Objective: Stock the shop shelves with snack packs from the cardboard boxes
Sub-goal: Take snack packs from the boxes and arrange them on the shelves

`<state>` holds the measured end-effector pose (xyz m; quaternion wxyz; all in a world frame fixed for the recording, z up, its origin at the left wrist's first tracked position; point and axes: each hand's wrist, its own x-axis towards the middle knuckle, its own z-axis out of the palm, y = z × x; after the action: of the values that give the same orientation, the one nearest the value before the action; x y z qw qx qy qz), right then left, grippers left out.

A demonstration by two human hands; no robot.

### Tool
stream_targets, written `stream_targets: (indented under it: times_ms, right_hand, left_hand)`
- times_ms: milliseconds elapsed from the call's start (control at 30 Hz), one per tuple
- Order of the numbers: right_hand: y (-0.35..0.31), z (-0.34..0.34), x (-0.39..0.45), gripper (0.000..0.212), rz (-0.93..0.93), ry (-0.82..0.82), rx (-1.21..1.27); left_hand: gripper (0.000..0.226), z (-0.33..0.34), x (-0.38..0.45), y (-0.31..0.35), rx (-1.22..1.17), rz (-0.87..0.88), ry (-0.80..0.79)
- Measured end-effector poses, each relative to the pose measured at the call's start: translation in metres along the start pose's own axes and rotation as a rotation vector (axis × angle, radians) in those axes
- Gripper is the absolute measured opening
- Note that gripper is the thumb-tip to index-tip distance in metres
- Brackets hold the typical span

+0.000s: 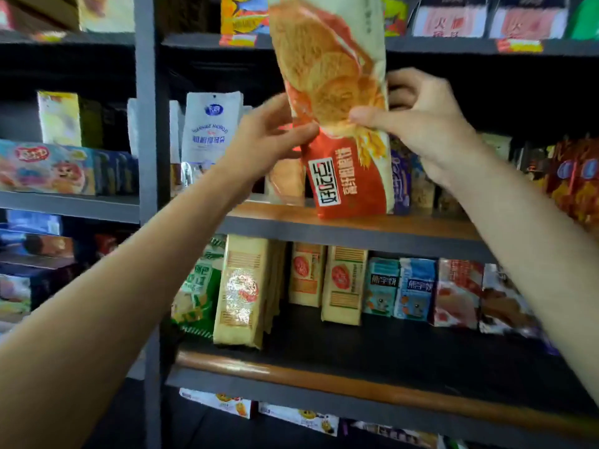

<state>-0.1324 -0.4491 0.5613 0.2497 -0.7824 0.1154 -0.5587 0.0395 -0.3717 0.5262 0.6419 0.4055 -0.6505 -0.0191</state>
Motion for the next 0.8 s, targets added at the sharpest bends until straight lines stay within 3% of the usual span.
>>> stream_targets:
  times_ms: [133, 300, 367, 500, 600, 800]
  right_hand:
    - [0.003, 0.021, 0.052, 0.049, -0.038, -0.032, 0.027]
    - [0.054, 0.068, 0.071, 0.077, 0.076, -0.072, -0.207]
    - [0.075, 0.082, 0.07, 0.063, 0.13, -0.143, -0.2]
    - [0.085, 0.092, 0.081, 0.037, 0.188, -0.241, -0.274]
    - [0.083, 0.101, 0.093, 0.036, 0.246, -0.237, -0.287]
    - [0.095, 0.109, 0.105, 0.032, 0.424, -0.218, -0.317]
  left_hand:
    - [0.041, -0.028, 0.034, -0.005, 0.01, 0.085, 0.1]
    - [0.02, -0.036, 0.048, -0.049, 0.461, -0.054, 0.232]
    - [0.018, -0.039, 0.046, -0.068, 0.529, -0.112, 0.205]
    - [0.052, -0.043, 0.052, -0.085, 0.526, -0.154, 0.253]
    - [0.052, -0.04, 0.059, -0.092, 0.701, -0.183, 0.271]
    - [0.062, -0.032, 0.062, -0.102, 0.99, -0.143, 0.151]
